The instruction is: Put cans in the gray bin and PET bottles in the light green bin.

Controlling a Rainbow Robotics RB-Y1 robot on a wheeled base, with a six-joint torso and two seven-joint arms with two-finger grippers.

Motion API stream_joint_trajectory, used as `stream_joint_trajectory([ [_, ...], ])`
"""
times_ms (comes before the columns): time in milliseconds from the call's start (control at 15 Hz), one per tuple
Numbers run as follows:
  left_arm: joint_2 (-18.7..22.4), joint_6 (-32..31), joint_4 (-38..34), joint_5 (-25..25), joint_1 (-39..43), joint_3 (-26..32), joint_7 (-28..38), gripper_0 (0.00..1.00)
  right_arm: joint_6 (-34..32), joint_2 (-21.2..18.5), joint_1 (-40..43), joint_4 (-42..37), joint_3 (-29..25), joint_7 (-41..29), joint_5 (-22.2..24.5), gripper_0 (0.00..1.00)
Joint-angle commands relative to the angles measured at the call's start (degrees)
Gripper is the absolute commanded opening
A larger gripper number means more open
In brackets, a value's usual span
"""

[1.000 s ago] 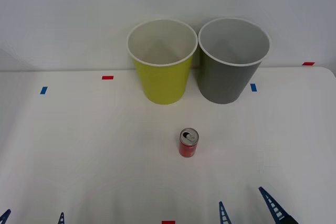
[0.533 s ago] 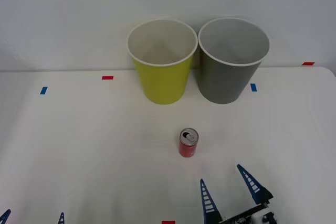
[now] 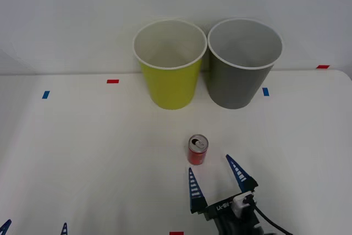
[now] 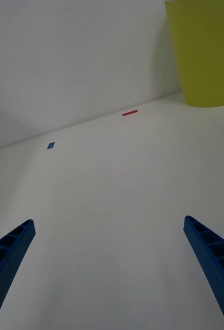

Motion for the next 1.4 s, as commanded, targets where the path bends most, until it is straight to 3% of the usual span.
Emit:
stream_joint_trajectory([
  [67,0.0,0.0,0.0,0.0,0.0,0.0,0.0,1.0,3.2,2.3,-3.5,1.1,-1.1,0.1,1.7,1.0],
  [667,0.0,0.0,0.0,0.0,0.0,0.0,0.0,1.0,10.3,3.9,-8.5,1.1,-2.4,0.2,1.9,1.0],
  [733,0.0,0.0,0.0,0.0,0.0,0.0,0.0,1.0,10.4,4.0,-8.6,1.1,-2.5,0.0,1.9,0.44],
  [800,0.0,0.0,0.0,0.0,0.0,0.0,0.0,1.0,10.4,4.3,-8.5,1.1,-2.6,0.0,1.7,0.15],
  [1000,0.0,0.0,0.0,0.0,0.0,0.0,0.0,1.0,10.4,4.5,-8.6,1.1,-2.6,-0.7,1.1,0.07],
  [1400,0.0,0.0,0.0,0.0,0.0,0.0,0.0,1.0,10.8,4.5,-8.5,0.0,-2.6,-1.8,0.1,0.01],
])
